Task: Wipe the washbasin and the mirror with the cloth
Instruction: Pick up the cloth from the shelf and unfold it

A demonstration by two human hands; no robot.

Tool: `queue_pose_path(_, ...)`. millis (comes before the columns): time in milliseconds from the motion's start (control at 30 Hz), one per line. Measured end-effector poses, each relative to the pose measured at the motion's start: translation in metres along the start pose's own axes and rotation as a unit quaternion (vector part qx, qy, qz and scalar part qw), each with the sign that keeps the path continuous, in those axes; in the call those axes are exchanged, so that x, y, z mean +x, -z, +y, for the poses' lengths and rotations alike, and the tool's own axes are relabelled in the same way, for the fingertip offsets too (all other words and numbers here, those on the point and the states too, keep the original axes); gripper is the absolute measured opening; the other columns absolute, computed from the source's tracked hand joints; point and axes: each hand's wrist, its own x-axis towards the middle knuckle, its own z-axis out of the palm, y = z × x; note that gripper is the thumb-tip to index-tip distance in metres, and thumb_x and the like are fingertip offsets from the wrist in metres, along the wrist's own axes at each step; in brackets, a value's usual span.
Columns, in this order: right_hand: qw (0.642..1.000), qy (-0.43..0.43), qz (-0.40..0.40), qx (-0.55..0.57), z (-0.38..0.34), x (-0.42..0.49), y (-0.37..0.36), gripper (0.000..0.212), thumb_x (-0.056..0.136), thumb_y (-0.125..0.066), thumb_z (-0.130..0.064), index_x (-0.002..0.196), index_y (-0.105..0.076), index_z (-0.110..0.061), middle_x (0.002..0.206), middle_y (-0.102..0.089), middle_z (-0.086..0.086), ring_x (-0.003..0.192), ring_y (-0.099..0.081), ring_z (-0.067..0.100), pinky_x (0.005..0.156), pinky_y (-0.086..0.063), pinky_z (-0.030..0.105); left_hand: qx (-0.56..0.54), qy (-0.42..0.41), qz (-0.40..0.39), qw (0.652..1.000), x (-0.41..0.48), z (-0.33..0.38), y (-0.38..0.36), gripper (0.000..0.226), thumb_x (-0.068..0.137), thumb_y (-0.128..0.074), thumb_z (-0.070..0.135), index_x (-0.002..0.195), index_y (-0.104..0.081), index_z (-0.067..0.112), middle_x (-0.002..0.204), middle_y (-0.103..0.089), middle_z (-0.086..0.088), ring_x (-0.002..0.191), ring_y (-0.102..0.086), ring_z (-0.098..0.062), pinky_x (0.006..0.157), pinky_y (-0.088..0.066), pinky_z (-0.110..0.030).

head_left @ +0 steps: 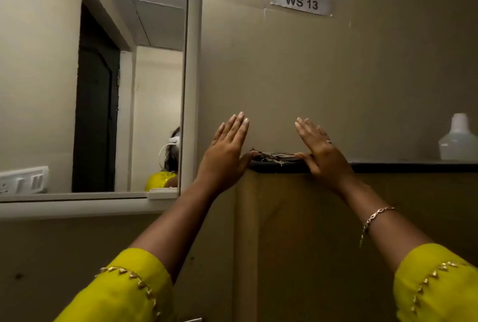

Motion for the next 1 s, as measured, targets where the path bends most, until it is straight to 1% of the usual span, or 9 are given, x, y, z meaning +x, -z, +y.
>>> queue_pose_path(100,0.987,-0.086,-0.115,0.076,0.009,0.004,0.01,0.059,0.09,-0.055,-0.008,0.142,-0.028,-0.011,0.148,-0.022,0.003,0.137,-0.014,0.014,0.108,-0.011,0.018,-0.084,0.059,-0.065,0.993,0.014,0.004,0.0,0.063,0.09,-0.057,0.028,0.143,-0.028,0.011,0.153,-0.024,-0.006,0.143,-0.016,-0.018,0.115,-0.006,-0.025)
queue_pose_path(200,0.955,-0.157,-0.194,0.16,0.014,0.012,0.013,0.051,0.089,-0.057,-0.011,0.138,-0.04,-0.014,0.141,-0.044,0.003,0.133,-0.037,0.017,0.102,-0.028,0.023,-0.15,0.09,-0.129,0.976,0.025,0.009,-0.002,0.053,0.086,-0.064,0.019,0.135,-0.044,0.014,0.145,-0.042,-0.005,0.135,-0.036,-0.02,0.112,-0.025,-0.031)
queue_pose_path(300,0.928,-0.186,-0.234,0.221,0.018,0.019,0.014,0.045,0.087,-0.059,-0.01,0.131,-0.048,-0.008,0.132,-0.054,0.005,0.12,-0.047,0.011,0.099,-0.032,0.022,-0.195,0.106,-0.182,0.958,0.033,0.011,-0.003,0.043,0.086,-0.063,0.012,0.127,-0.053,0.01,0.135,-0.053,-0.009,0.127,-0.047,-0.021,0.108,-0.035,-0.032)
queue_pose_path(433,0.914,-0.2,-0.256,0.245,0.021,0.024,0.015,0.033,0.085,-0.061,-0.008,0.118,-0.06,-0.005,0.118,-0.063,0.01,0.107,-0.055,0.016,0.098,-0.038,0.029,-0.213,0.116,-0.228,0.943,0.041,0.014,-0.001,0.037,0.085,-0.063,0.009,0.121,-0.058,0.005,0.124,-0.061,-0.012,0.114,-0.057,-0.021,0.099,-0.042,-0.028)
queue_pose_path(600,0.922,-0.215,-0.228,0.229,0.023,0.027,0.011,0.024,0.082,-0.065,-0.009,0.106,-0.068,-0.008,0.105,-0.069,0.01,0.1,-0.061,0.019,0.095,-0.044,0.034,-0.183,0.107,-0.22,0.952,0.046,0.019,-0.007,0.023,0.084,-0.063,0.004,0.107,-0.068,0.003,0.108,-0.069,-0.012,0.098,-0.064,-0.019,0.087,-0.048,-0.022)
queue_pose_path(700,0.942,-0.211,-0.201,0.165,0.018,0.028,0.005,0.022,0.081,-0.067,-0.009,0.102,-0.07,-0.011,0.103,-0.07,0.008,0.094,-0.06,0.015,0.081,-0.043,0.025,-0.173,0.114,-0.21,0.956,0.046,0.022,-0.011,0.021,0.085,-0.062,0.002,0.104,-0.069,0.002,0.106,-0.07,-0.014,0.095,-0.064,-0.02,0.085,-0.05,-0.023)
queue_pose_path(800,0.962,-0.189,-0.176,0.086,0.014,0.031,0.001,0.017,0.08,-0.068,-0.01,0.096,-0.072,-0.013,0.1,-0.071,0.007,0.091,-0.062,0.017,0.08,-0.047,0.026,-0.148,0.113,-0.193,0.963,0.046,0.025,-0.013,0.019,0.086,-0.06,0.001,0.103,-0.069,0.001,0.105,-0.069,-0.014,0.094,-0.064,-0.021,0.083,-0.05,-0.022)
queue_pose_path(900,0.972,-0.179,-0.146,0.044,0.011,0.031,-0.002,0.017,0.079,-0.068,-0.008,0.095,-0.072,-0.014,0.099,-0.072,0.009,0.093,-0.065,0.021,0.084,-0.049,0.028,-0.13,0.116,-0.175,0.969,0.046,0.026,-0.014,0.016,0.086,-0.06,0.002,0.099,-0.07,0.003,0.102,-0.07,-0.014,0.091,-0.064,-0.022,0.083,-0.053,-0.028)
queue_pose_path(1000,0.978,-0.18,-0.092,0.053,0.008,0.031,-0.004,0.018,0.08,-0.066,-0.005,0.095,-0.072,-0.011,0.099,-0.072,0.009,0.092,-0.065,0.02,0.08,-0.046,0.022,-0.116,0.127,-0.129,0.977,0.043,0.026,-0.016,0.016,0.086,-0.06,0.002,0.098,-0.07,0.005,0.099,-0.071,-0.015,0.09,-0.066,-0.027,0.084,-0.054,-0.04)
